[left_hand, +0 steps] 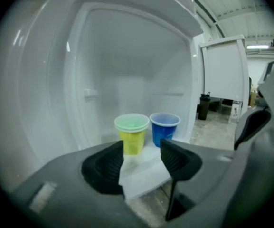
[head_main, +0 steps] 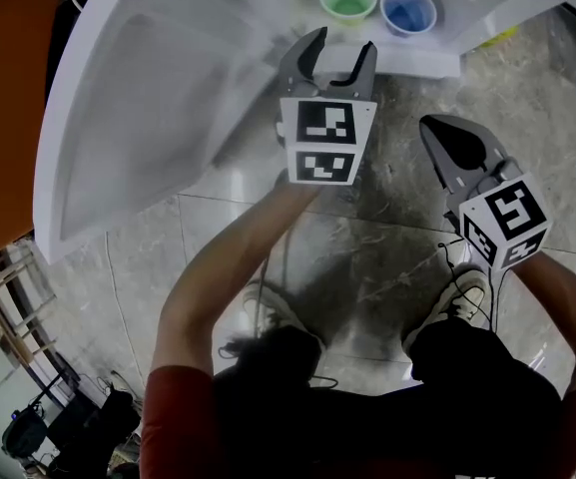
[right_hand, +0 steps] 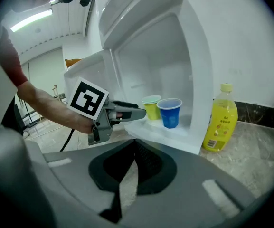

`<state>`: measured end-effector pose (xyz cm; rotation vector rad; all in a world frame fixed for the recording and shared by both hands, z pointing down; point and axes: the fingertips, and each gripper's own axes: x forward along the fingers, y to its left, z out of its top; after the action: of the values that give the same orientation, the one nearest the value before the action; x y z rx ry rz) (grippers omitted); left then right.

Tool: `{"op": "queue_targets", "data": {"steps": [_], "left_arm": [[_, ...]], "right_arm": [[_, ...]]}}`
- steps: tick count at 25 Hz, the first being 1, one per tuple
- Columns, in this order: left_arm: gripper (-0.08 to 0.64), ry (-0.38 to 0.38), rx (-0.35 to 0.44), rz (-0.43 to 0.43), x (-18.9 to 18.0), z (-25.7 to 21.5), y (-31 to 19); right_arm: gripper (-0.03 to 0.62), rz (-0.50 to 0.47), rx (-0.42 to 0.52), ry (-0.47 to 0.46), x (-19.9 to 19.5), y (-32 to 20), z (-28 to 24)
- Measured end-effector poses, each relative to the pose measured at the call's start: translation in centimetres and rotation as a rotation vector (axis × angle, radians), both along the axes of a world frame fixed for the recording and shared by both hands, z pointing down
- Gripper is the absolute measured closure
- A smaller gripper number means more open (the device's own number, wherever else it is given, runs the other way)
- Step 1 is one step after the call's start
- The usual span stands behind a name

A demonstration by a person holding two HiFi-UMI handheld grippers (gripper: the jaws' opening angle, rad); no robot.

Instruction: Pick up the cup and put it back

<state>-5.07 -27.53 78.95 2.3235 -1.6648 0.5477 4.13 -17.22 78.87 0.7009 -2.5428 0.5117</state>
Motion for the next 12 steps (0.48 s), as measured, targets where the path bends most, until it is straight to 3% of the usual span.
{"op": "queue_targets", "data": {"steps": [12], "left_arm": [[0.273, -0.009, 0.017, -0.081, -0.7, 1.3, -4.1]], "right_arm": [[0.592, -0.001, -0.021, 0.012, 1.1, 0.0, 1.0]]}}
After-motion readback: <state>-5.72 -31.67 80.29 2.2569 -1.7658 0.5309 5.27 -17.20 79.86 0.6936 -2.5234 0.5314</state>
